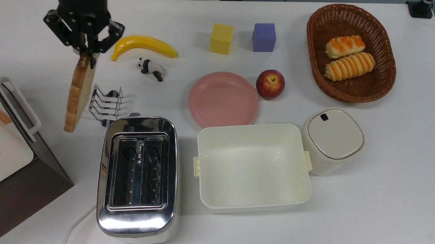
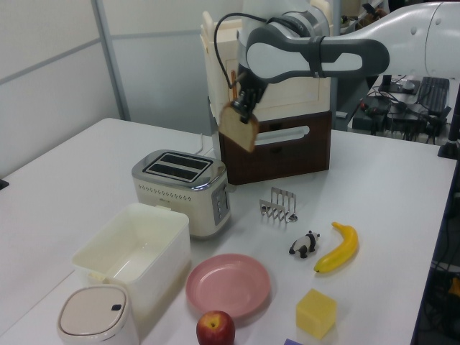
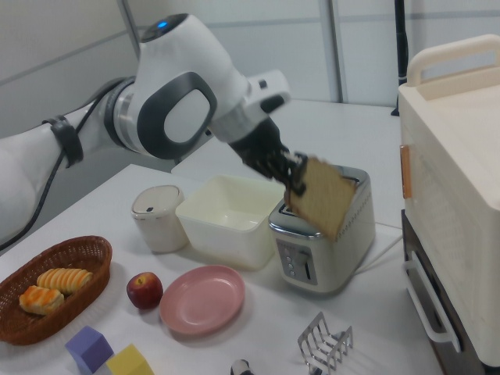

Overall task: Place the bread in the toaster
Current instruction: 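Lift the bread slice up off the toast rack, then carry the held bread slice over the toaster slot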

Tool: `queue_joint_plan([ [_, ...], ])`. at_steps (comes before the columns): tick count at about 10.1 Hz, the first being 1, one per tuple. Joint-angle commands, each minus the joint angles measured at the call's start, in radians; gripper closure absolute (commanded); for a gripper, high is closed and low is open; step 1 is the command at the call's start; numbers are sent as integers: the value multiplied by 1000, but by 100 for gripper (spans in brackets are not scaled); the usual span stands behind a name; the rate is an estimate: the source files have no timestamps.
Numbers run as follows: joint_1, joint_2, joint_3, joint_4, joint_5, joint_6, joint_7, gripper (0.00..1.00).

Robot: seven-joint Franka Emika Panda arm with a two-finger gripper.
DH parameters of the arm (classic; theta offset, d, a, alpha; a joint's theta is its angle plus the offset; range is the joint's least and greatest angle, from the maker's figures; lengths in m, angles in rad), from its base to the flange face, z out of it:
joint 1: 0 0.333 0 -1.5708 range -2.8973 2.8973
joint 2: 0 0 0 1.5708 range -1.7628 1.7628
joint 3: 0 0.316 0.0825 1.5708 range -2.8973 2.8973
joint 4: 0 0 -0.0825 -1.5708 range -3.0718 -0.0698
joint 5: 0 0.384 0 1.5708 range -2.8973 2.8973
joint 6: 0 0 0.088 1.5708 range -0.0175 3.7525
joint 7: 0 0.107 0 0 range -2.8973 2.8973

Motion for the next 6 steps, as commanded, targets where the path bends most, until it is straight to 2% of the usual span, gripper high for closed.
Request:
queue_joint_plan([
  [1,6,-1,75,-15,16,212,54,100],
  [5,18,42,155,-16,4,263,80,100],
  [6,21,63,161,-16,4,279,80,100],
])
